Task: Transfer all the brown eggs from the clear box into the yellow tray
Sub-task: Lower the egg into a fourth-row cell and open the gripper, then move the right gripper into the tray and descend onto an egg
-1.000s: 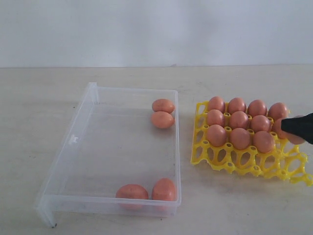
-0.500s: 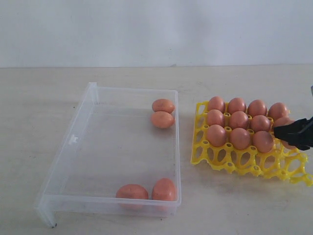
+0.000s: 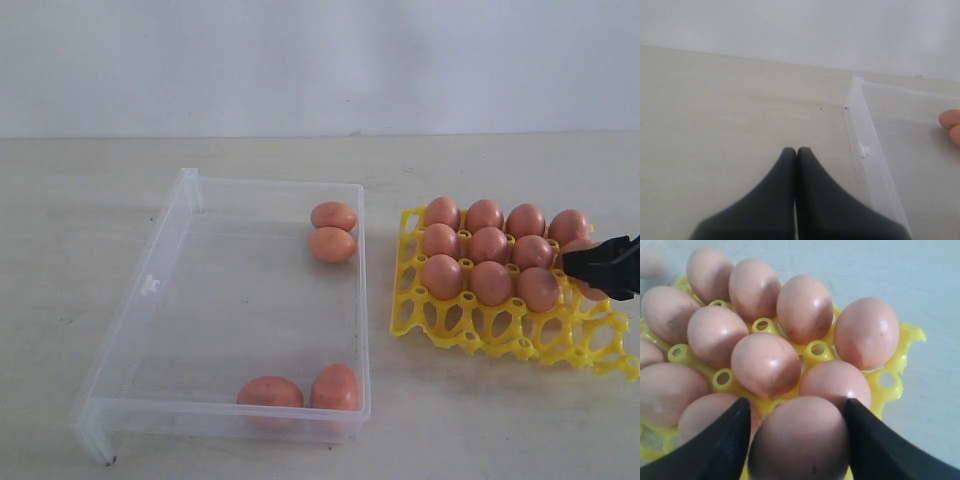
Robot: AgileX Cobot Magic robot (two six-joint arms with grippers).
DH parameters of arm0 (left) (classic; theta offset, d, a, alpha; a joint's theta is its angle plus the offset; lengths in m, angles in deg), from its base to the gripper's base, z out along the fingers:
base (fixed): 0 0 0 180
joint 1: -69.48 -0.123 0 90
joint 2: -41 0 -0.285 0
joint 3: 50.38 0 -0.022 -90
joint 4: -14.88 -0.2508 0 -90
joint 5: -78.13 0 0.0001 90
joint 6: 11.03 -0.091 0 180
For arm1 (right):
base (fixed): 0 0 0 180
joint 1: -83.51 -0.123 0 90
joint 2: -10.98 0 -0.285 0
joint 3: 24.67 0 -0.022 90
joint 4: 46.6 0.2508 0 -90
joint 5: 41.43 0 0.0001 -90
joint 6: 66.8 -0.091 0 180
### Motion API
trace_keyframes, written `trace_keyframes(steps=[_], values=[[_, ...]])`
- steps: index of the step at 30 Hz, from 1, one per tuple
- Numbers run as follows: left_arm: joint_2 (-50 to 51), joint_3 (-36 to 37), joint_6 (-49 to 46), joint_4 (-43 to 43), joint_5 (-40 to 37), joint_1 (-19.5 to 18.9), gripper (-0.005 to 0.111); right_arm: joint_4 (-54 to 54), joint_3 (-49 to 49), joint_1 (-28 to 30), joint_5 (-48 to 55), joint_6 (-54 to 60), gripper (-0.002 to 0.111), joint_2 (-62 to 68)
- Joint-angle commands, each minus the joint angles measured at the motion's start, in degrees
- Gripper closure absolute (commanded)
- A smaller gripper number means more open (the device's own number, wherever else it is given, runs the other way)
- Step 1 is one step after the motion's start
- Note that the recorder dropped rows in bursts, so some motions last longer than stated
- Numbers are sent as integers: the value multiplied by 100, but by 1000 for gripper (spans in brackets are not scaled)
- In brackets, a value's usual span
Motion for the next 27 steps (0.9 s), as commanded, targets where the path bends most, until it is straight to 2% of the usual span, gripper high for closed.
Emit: trace_keyframes(steps=[1, 10, 13, 18, 20, 22, 23, 25, 27], values=[[4, -10, 3, 13, 41, 19, 111, 35, 8, -5, -12, 39, 52, -12], [4, -10, 3, 13, 41, 19, 111, 35, 8, -5, -12, -10, 53, -12], [4, -10, 3, 13, 41, 19, 111, 48, 8, -5, -104, -381, 53, -34], [4, -10, 3, 13, 41, 19, 111, 51, -16, -5, -991, -1146, 55, -418], [4, -10, 3, 13, 41, 19, 111, 51, -91, -15, -1541, -1145, 64, -667], [4, -10, 3, 13, 41, 19, 111, 65, -219, -139, -1934, -1269, 79, -894], [4, -10, 3, 13, 41, 19, 111, 78, -362, -339, -2117, -1330, 91, -1075], [4, -10, 3, 13, 41, 19, 111, 78, -625, -853, -2129, -1403, 106, -1353], [4, -10, 3, 13, 41, 19, 111, 78, -1046, -1697, -1753, -1490, 108, -1601]])
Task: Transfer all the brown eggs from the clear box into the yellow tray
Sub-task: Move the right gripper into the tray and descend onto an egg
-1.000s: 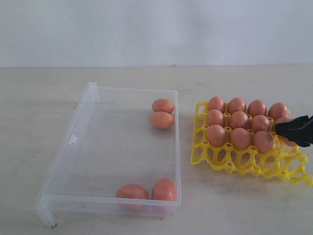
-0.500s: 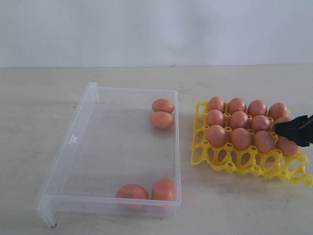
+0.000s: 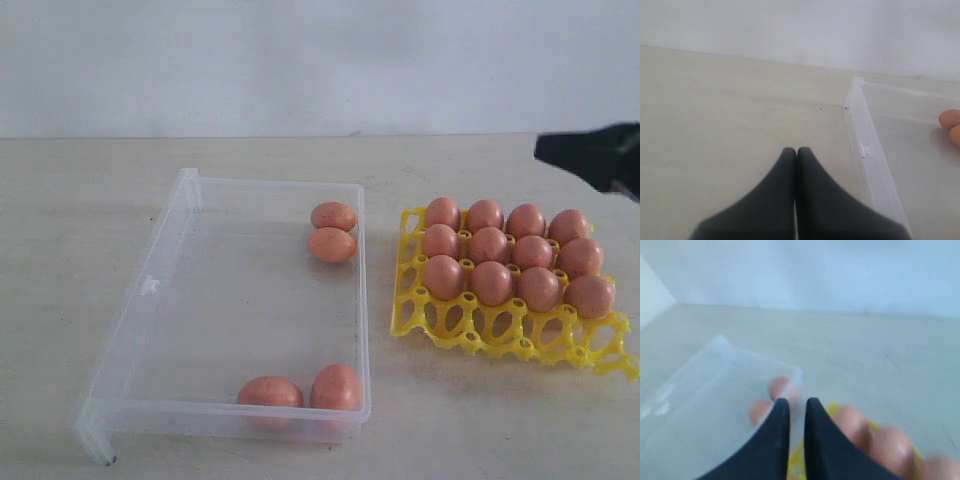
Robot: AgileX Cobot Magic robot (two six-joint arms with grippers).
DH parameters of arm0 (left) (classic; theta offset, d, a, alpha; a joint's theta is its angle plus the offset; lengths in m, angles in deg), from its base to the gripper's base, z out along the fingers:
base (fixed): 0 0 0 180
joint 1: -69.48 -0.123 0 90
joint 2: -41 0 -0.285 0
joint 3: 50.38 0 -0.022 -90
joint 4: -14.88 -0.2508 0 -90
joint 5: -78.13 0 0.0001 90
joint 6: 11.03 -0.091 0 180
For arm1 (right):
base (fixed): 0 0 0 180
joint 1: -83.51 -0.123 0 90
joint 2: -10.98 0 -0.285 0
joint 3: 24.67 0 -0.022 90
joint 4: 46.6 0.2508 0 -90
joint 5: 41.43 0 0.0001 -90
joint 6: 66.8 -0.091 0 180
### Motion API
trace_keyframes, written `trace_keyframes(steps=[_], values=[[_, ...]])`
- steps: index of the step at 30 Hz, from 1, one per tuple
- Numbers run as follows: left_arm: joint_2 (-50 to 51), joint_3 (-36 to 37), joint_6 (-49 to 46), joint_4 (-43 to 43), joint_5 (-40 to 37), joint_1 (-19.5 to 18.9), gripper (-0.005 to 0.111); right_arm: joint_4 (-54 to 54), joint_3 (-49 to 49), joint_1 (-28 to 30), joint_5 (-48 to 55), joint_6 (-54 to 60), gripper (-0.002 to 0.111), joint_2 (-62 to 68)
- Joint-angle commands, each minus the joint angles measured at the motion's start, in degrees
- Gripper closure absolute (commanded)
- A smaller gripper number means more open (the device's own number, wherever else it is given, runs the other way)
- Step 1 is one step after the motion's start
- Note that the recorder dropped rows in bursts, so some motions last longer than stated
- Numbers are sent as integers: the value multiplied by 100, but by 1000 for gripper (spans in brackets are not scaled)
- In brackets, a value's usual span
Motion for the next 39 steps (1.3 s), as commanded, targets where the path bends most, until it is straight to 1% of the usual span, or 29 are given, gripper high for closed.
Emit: trace_keyframes(steps=[1, 3, 5, 6, 8, 10, 11, 13, 15, 16, 17, 19, 23, 26, 28, 30, 34, 35, 37, 39], values=[[4, -10, 3, 13, 41, 19, 111, -63, -829, -1641, 440, -157, 108, -573], [4, -10, 3, 13, 41, 19, 111, -260, -1343, -2638, 1638, -147, 108, -615], [4, -10, 3, 13, 41, 19, 111, -770, -1812, -3773, 3316, 43, 108, -563], [4, -10, 3, 13, 41, 19, 111, -1041, -1954, -4218, 4080, 169, 108, -514], [4, -10, 3, 13, 41, 19, 111, -1691, -2191, -5243, 6172, 553, 108, -291], [4, -10, 3, 13, 41, 19, 111, -1970, -2330, -5995, 8031, 1334, 108, 19], [4, -10, 3, 13, 41, 19, 111, -1972, -2410, -6220, 8956, 1916, 108, 283], [4, -10, 3, 13, 41, 19, 111, -1888, -2618, -6351, 10436, 2810, 108, 710], [4, -10, 3, 13, 41, 19, 111, -1553, -2957, -6267, 11482, 3398, 108, 1127], [4, -10, 3, 13, 41, 19, 111, -1252, -3167, -6191, 11807, 3560, 108, 1258], [4, -10, 3, 13, 41, 19, 111, -728, -3488, -6089, 12111, 3741, 108, 1394], [4, -10, 3, 13, 41, 19, 111, 735, -4193, -5848, 12376, 4243, 108, 1537], [4, -10, 3, 13, 41, 19, 111, 3982, -5802, -5417, 12179, 5661, 108, 1678], [4, -10, 3, 13, 41, 19, 111, 6571, -6633, -5212, 12097, 7321, 108, 1851], [4, -10, 3, 13, 41, 19, 111, 7956, -6923, -5155, 12249, 8361, 108, 2038], [4, -10, 3, 13, 41, 19, 111, 8550, -7061, -5155, 12434, 9064, 108, 2286], [4, -10, 3, 13, 41, 19, 111, 8514, -7071, -5155, 12595, 9412, 108, 2828], [4, -10, 3, 13, 41, 19, 111, 8412, -7071, -5155, 12595, 9500, 105, 2965], [4, -10, 3, 13, 41, 19, 111, 8225, -7071, -5155, 12595, 9638, 94, 3186], [4, -10, 3, 13, 41, 19, 111, 8117, -7071, -5155, 12595, 9638, 74, 3382]])
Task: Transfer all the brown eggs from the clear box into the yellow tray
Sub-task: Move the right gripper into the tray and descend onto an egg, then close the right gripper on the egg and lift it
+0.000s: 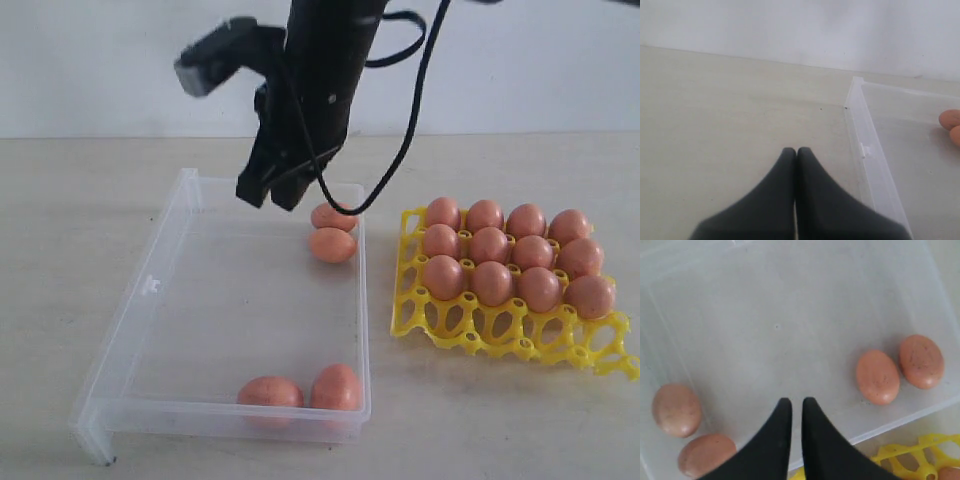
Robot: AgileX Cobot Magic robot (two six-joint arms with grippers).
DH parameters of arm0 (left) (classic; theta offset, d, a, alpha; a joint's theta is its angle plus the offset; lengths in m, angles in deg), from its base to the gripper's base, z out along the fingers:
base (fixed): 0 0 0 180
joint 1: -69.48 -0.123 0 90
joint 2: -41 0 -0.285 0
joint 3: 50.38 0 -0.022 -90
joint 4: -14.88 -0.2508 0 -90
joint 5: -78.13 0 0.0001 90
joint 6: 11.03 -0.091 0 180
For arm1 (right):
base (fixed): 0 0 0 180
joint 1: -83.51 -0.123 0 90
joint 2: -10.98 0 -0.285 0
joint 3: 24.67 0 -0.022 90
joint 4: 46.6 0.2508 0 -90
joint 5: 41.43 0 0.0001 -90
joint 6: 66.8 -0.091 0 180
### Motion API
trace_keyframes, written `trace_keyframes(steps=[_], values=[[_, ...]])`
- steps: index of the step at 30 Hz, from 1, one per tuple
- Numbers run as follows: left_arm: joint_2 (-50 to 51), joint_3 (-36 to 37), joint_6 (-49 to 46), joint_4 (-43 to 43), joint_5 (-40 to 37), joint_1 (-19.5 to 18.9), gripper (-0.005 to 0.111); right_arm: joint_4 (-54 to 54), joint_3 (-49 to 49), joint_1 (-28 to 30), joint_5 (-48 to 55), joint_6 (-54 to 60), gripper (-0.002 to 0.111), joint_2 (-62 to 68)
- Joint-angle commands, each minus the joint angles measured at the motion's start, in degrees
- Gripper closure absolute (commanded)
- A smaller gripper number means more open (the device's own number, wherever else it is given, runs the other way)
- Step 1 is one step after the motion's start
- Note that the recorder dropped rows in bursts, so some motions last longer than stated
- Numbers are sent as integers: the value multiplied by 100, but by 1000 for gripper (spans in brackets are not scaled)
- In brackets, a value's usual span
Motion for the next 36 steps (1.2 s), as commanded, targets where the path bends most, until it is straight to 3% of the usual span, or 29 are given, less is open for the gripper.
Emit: trace_keyframes(steps=[1, 4, 10, 22, 36], values=[[4, -10, 3, 13, 41, 19, 111, -240, -28, 49, 51, 211, 63, 400], [4, -10, 3, 13, 41, 19, 111, -320, -28, 49, 51, 381, 44, 611], [4, -10, 3, 13, 41, 19, 111, -1106, -28, 49, -313, 406, 51, 960], [4, -10, 3, 13, 41, 19, 111, -2127, -28, 49, -1109, 468, 51, 1324], [4, -10, 3, 13, 41, 19, 111, -2104, -28, 63, -1366, 333, 52, 1822]])
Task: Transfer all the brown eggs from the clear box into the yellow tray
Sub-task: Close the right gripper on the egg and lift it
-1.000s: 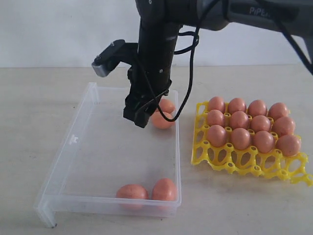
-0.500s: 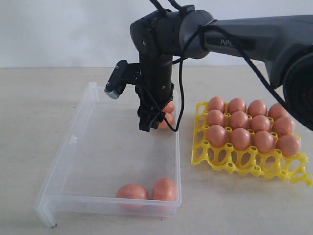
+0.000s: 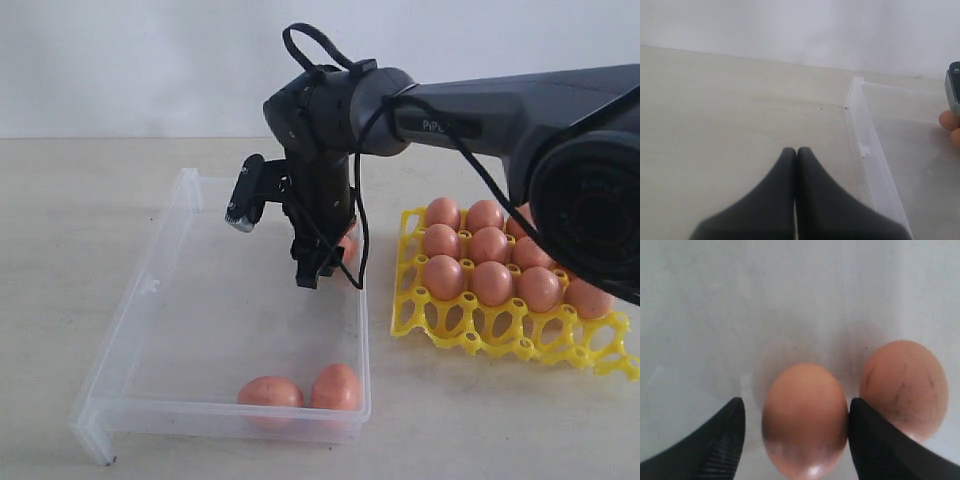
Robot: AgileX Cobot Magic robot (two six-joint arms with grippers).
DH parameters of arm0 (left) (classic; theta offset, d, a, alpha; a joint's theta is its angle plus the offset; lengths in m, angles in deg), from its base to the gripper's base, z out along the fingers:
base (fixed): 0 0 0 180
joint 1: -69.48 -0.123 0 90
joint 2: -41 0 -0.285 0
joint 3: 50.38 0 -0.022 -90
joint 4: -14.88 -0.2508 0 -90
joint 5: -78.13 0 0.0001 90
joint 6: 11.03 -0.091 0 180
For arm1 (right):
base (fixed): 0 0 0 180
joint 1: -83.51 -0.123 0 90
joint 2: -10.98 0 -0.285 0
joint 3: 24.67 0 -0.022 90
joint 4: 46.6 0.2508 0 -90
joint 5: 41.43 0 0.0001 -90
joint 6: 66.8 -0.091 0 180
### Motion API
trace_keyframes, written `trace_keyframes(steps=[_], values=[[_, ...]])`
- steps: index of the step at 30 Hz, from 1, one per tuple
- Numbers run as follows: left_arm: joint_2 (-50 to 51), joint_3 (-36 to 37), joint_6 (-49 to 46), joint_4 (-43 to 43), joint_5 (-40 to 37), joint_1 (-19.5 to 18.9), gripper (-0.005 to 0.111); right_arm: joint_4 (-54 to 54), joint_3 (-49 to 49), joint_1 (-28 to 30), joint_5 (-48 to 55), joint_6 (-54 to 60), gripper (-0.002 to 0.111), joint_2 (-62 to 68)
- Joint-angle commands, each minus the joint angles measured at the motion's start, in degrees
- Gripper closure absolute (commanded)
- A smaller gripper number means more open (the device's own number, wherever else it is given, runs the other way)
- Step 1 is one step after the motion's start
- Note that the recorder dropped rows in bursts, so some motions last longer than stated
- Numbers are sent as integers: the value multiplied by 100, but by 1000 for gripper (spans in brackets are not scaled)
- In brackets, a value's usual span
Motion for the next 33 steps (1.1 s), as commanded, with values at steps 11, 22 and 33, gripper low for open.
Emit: trace_keyframes(steps=[11, 22, 33], values=[[4, -10, 3, 13, 41, 19, 111, -63, -26, 48, -294, -919, 108, 81], [4, -10, 3, 13, 41, 19, 111, 647, -26, -271, -577, -1191, 108, -1795], [4, -10, 3, 13, 41, 19, 111, 1060, 930, -353, -564, -3056, 108, -3395]])
